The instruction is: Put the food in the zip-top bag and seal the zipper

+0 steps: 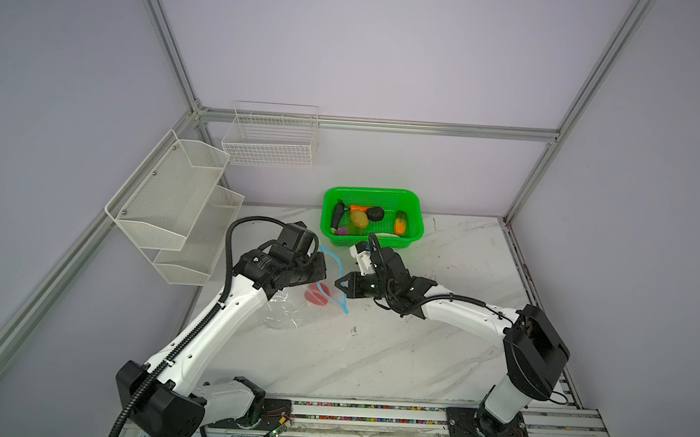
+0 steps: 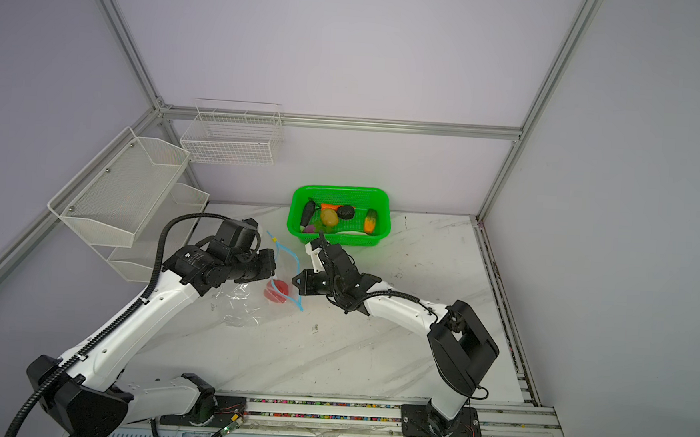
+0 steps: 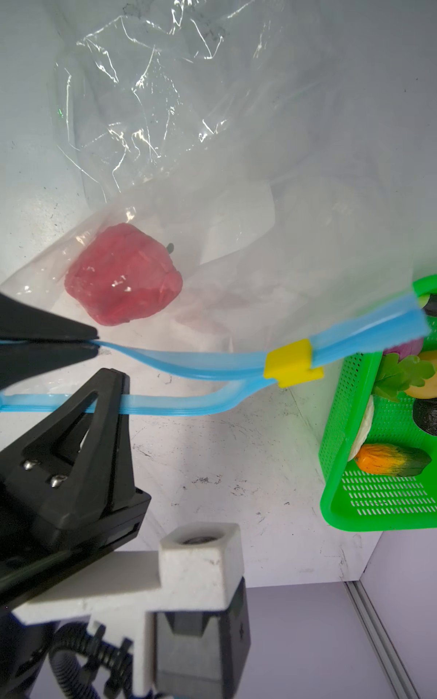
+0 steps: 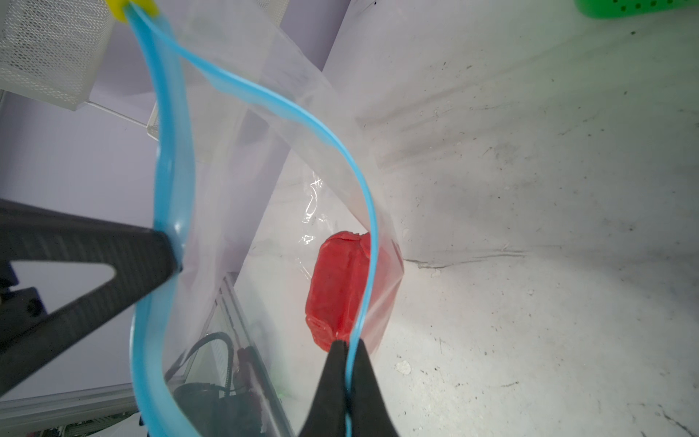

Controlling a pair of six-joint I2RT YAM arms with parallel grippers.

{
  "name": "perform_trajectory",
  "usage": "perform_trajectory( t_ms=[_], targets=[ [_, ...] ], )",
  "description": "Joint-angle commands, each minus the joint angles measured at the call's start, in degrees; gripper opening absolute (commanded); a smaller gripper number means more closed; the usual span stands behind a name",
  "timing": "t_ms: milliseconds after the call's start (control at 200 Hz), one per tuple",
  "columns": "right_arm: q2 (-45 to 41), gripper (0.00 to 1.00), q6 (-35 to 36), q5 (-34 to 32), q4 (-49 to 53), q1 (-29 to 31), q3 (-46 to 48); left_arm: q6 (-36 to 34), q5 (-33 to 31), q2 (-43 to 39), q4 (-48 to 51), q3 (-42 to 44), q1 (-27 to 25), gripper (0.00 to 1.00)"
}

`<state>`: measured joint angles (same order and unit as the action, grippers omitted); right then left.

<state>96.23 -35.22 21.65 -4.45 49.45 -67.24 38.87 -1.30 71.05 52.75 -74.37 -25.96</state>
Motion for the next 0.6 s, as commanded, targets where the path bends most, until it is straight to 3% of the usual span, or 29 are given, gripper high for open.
perform_trajectory(
  t_ms=[0,320,465,595],
  targets=[
    [-2.23,0.05,0.51,-1.86,2.76,0.73,-1.74,0.13,-0.78,-2.08,1.57,-3.28,0.38,0.0],
    [-0.94,0.05,-0.58,-2.59,6.42,1.86,-8.96,-0.45,-2.58,-3.47,5.13,-7.08,1.08,0.0],
    [1.44,0.05,-0.5,-4.07,15.7,2.11,-18.07,-0.95,-3.23,-2.29,8.99,-11.71,1.89,0.0],
    [0.7,0.05,-1.46,-5.64,19.34,2.34,-20.43,-0.87,-2.93,-2.15,9.63,-14.4,2.83,0.0]
  ],
)
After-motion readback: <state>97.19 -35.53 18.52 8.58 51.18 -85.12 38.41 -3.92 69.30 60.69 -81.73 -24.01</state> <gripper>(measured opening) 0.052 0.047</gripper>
